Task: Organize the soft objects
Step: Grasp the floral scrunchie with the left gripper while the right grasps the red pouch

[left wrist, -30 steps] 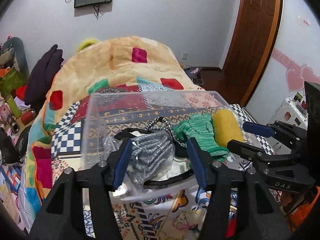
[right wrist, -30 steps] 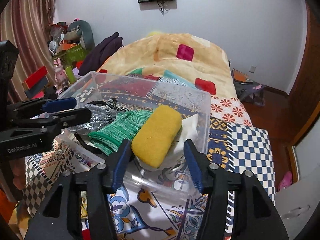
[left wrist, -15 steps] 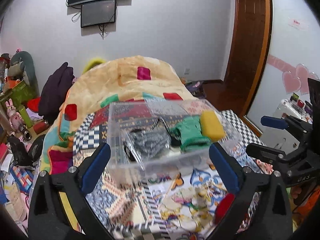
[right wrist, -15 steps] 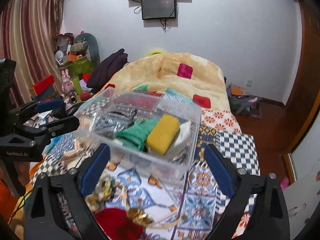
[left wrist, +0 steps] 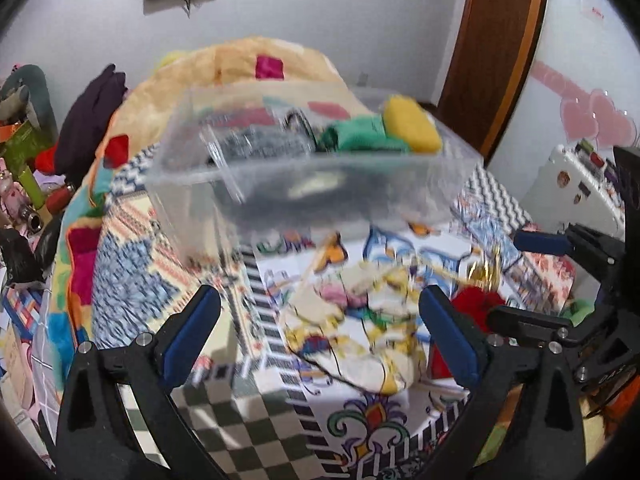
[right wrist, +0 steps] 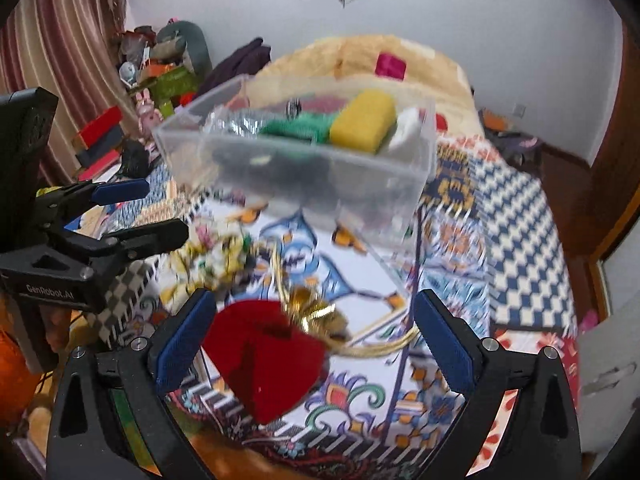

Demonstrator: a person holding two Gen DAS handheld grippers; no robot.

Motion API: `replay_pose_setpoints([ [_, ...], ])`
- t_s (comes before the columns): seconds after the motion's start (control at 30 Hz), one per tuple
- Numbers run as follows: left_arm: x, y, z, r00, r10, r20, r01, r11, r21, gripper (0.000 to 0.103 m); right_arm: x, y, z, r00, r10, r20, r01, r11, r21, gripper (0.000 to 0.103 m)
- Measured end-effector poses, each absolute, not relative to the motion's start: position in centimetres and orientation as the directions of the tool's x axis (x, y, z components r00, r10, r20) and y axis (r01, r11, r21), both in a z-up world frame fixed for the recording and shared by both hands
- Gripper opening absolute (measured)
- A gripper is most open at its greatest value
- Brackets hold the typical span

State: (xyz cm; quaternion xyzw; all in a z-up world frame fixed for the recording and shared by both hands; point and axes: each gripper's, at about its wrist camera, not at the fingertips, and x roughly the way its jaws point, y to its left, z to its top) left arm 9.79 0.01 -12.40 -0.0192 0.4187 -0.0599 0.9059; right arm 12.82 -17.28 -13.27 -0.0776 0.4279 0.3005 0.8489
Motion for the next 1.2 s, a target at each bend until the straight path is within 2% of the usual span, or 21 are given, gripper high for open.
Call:
replay_pose_setpoints([
  [0.1,9.6,-0.8,-13.6,0.617,-0.126,-0.777,0.107,0.991,-0.076,0.101,12.7,-17.2,-14.1,0.425,0.440,-0.791,-0.579,0.804,0.136,0.095],
  [0.17,9.8,-1.0,-14.3,0.596,-0.133,-0.792,0.113,0.990,-0.082,0.101,12.6,-17.2,-14.4,0.405,0.443,-0.800,-0.585,0.798,0.146,0.082],
  [0.2,9.9,-1.0,-14.6,0.588,-0.137,-0.797,0.112,0.990,-0.087,0.101,12.7,-17.2,-14.7,0.392,0.443,-0.807,-0.587,0.795,0.152,0.079],
  [0.27,10.1,-1.2,-14.9,0.584,-0.136,-0.800,0.108,0.990,-0.089,0.101,12.6,-17.0,-15.0,0.375,0.440,-0.816,-0.587,0.794,0.158,0.062],
  [0.43,10.2,-1.6,-15.2,0.593,-0.130,-0.795,0.116,0.990,-0.075,0.101,12.3,-17.1,-15.1,0.369,0.454,-0.811,-0.598,0.784,0.167,0.033],
  [0.47,10.3,-1.8,-15.3,0.596,-0.126,-0.793,0.117,0.991,-0.070,0.100,12.3,-17.2,-15.1,0.370,0.455,-0.810,-0.597,0.784,0.168,0.030],
  [0.5,10.3,-1.9,-15.4,0.599,-0.123,-0.791,0.116,0.991,-0.067,0.099,12.3,-17.3,-15.1,0.368,0.460,-0.808,-0.596,0.783,0.175,0.024],
  [0.57,10.2,-2.1,-15.4,0.611,-0.109,-0.784,0.111,0.992,-0.052,0.087,12.4,-17.6,-15.0,0.372,0.467,-0.802,-0.593,0.785,0.182,0.016],
  [0.7,10.1,-2.0,-15.2,0.623,-0.114,-0.774,0.114,0.992,-0.055,0.070,12.3,-18.0,-14.1,0.404,0.479,-0.780,-0.589,0.788,0.179,0.015],
  [0.77,9.9,-1.6,-14.9,0.626,-0.115,-0.771,0.116,0.992,-0.054,0.050,12.1,-18.2,-13.7,0.420,0.481,-0.770,-0.589,0.790,0.172,0.015],
  [0.8,9.9,-1.4,-14.9,0.626,-0.117,-0.771,0.117,0.992,-0.055,0.044,12.1,-18.2,-13.5,0.425,0.482,-0.767,-0.589,0.790,0.170,0.015],
  [0.87,9.9,-1.0,-14.7,0.623,-0.126,-0.772,0.119,0.991,-0.066,0.024,12.1,-18.3,-13.1,0.436,0.484,-0.758,-0.591,0.790,0.164,0.014],
  [0.97,9.9,-0.2,-14.3,0.624,-0.146,-0.767,0.120,0.989,-0.091,0.014,12.1,-18.4,-12.1,0.456,0.492,-0.742,-0.594,0.789,0.158,0.014],
  [1.2,8.9,1.0,-11.3,0.696,-0.128,-0.707,0.106,0.992,-0.075,0.013,12.7,-18.0,-9.2,0.516,0.512,-0.687,-0.596,0.790,0.141,0.014],
])
